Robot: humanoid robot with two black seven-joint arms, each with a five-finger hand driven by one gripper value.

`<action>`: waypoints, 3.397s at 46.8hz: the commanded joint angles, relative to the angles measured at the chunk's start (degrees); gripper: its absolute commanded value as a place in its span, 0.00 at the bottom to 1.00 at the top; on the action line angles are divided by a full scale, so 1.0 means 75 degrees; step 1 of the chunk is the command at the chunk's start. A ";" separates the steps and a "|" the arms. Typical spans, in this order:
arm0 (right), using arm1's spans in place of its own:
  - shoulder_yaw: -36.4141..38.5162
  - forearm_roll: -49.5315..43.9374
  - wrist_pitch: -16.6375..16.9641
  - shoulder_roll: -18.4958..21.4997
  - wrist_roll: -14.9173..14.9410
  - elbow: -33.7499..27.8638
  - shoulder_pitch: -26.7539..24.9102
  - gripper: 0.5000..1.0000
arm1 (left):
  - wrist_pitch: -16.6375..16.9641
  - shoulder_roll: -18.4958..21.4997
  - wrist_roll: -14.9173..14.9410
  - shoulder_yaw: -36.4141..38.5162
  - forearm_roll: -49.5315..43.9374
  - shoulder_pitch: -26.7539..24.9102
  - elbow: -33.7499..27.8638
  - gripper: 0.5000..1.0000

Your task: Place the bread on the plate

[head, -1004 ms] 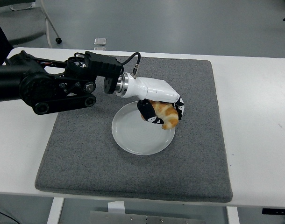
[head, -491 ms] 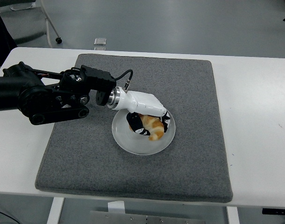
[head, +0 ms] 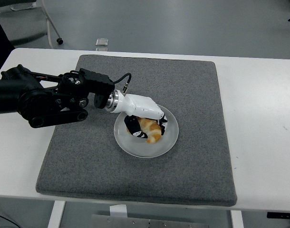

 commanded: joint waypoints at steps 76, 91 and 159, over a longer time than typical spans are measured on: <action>0.0000 0.0001 0.0000 0.0000 0.0000 -0.0001 0.0000 0.86 | -0.1122 0.0480 0.0024 -0.3053 -0.8423 0.0563 0.3495 0.99; 0.0000 0.0001 0.0000 0.0000 0.0000 -0.0001 0.0000 0.86 | -0.1110 0.0281 0.0059 -0.3334 -1.1188 0.1219 0.4351 0.99; -0.0023 -0.0034 0.0000 0.0000 0.0000 -0.0001 -0.0012 0.86 | -0.0443 -0.0680 0.0727 -0.5807 -1.2585 0.2767 0.4796 1.00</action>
